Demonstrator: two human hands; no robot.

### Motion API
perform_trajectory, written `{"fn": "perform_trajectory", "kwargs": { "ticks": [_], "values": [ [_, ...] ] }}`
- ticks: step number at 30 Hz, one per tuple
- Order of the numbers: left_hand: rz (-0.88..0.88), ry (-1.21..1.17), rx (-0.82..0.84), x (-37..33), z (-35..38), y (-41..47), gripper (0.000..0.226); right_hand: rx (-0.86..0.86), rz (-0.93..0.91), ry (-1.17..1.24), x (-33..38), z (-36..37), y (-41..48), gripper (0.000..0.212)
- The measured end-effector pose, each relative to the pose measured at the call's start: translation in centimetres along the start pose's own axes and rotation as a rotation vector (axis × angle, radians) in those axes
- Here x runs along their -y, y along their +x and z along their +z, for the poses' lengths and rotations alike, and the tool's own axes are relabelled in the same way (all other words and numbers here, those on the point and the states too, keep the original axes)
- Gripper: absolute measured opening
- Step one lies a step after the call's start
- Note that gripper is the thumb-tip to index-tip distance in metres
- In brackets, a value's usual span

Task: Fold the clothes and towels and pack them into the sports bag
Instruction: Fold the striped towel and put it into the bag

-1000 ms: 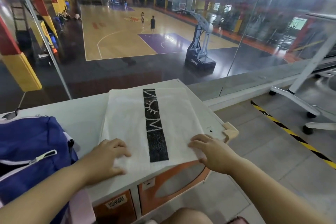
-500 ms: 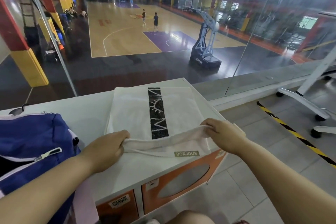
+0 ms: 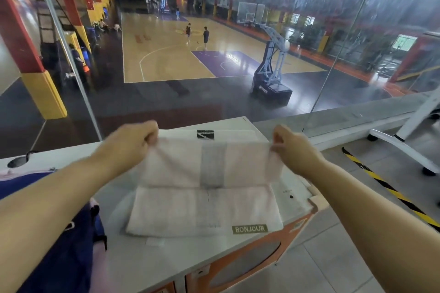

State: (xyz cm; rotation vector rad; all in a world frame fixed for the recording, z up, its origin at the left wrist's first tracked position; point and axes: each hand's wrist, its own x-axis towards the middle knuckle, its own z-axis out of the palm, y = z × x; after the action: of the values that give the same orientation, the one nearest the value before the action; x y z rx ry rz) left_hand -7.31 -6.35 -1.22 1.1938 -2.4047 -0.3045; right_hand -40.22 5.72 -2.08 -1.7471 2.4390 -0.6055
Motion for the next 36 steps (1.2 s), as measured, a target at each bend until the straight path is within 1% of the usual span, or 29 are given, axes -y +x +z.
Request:
{"fn": "perform_trajectory", "kwargs": {
  "ticks": [1,2,3,4,5,7,9,10,12,13,14,15,16,17,18,19,20,21,22,23,25,27,30,33,34,36],
  "values": [
    [0.059,0.038,-0.13,-0.5,-1.3,0.8,0.026,-0.203,-0.057,0.007,0.3,-0.7,0.5,0.012],
    [0.118,0.089,-0.222,-1.1,-2.4,1.5,0.023,-0.397,-0.144,0.007,0.6,-1.5,0.8,0.013],
    [0.175,0.127,-0.283,-1.4,-3.1,1.9,0.02,-0.547,-0.244,-0.011,0.7,-2.1,0.8,0.015],
    [0.223,0.147,-0.308,-1.4,-3.4,2.0,0.017,-0.635,-0.343,-0.025,0.5,-2.3,0.7,0.017],
    [0.275,0.156,-0.313,-1.0,-3.3,1.8,0.015,-0.653,-0.421,-0.035,0.2,-2.2,0.4,0.018],
    [0.407,0.164,-0.243,0.8,-1.7,0.4,0.018,-0.551,-0.509,-0.064,-1.2,-0.6,-0.8,0.021],
    [0.513,0.173,-0.106,3.4,0.9,-2.0,0.017,-0.358,-0.539,-0.118,-3.1,1.7,-2.6,0.029],
    [0.542,0.206,-0.047,4.6,2.2,-3.4,0.019,-0.225,-0.522,-0.156,-3.9,2.7,-3.5,0.031],
    [0.581,0.281,0.109,6.3,4.5,-5.8,0.034,0.095,-0.431,-0.247,-5.2,4.5,-5.4,0.034],
    [0.588,0.306,0.196,6.8,5.2,-6.6,0.034,0.205,-0.391,-0.275,-5.7,5.5,-6.3,0.034],
    [0.591,0.328,0.269,7.1,5.7,-7.2,0.032,0.279,-0.366,-0.277,-6.0,6.2,-6.9,0.036],
    [0.59,0.352,0.309,7.2,6.0,-7.6,0.032,0.311,-0.364,-0.222,-6.2,6.6,-7.3,0.036],
    [0.603,0.363,0.327,7.2,6.2,-7.6,0.031,0.303,-0.362,-0.159,-6.1,6.6,-7.6,0.036],
    [0.596,0.374,0.331,6.9,6.1,-7.7,0.024,0.284,-0.374,-0.115,-5.7,6.5,-8.0,0.032],
    [0.596,0.367,0.333,6.6,5.9,-7.8,0.012,0.256,-0.391,-0.118,-5.5,6.2,-8.3,0.027],
    [0.581,0.333,0.333,6.1,5.6,-8.0,0.008,0.193,-0.435,-0.133,-5.2,5.9,-8.5,0.02],
    [0.564,0.294,0.318,5.8,5.4,-8.3,0.018,0.114,-0.467,-0.147,-5.0,5.7,-8.8,0.015],
    [0.541,0.267,0.313,5.5,5.1,-8.6,0.024,0.056,-0.49,-0.149,-4.8,5.5,-9.1,0.011],
    [0.523,0.25,0.314,5.3,4.9,-8.9,0.026,0.046,-0.488,-0.144,-4.6,5.4,-9.5,0.01],
    [0.521,0.241,0.322,5.2,4.6,-9.2,0.026,0.054,-0.489,-0.13,-4.7,5.4,-9.8,0.012],
    [0.535,0.258,0.345,5.2,4.2,-9.6,0.029,0.114,-0.474,-0.087,-4.8,5.6,-10.2,0.026],
    [0.552,0.33,0.359,5.2,3.9,-9.7,0.03,0.151,-0.493,-0.121,-4.8,5.9,-10.7,0.033],
    [0.577,0.428,0.376,5.5,4.1,-9.6,0.028,0.207,-0.541,-0.189,-4.7,6.3,-11.3,0.028],
    [0.6,0.474,0.377,5.9,4.8,-9.7,0.014,0.154,-0.561,-0.212,-4.8,6.3,-11.4,0.02],
    [0.596,0.48,0.381,5.9,5.0,-9.8,0.009,0.141,-0.567,-0.232,-4.7,6.2,-11.6,0.022],
    [0.563,0.46,0.364,6.3,5.4,-9.8,0.005,0.126,-0.588,-0.316,-4.6,6.2,-11.8,0.032]
  ]
}}
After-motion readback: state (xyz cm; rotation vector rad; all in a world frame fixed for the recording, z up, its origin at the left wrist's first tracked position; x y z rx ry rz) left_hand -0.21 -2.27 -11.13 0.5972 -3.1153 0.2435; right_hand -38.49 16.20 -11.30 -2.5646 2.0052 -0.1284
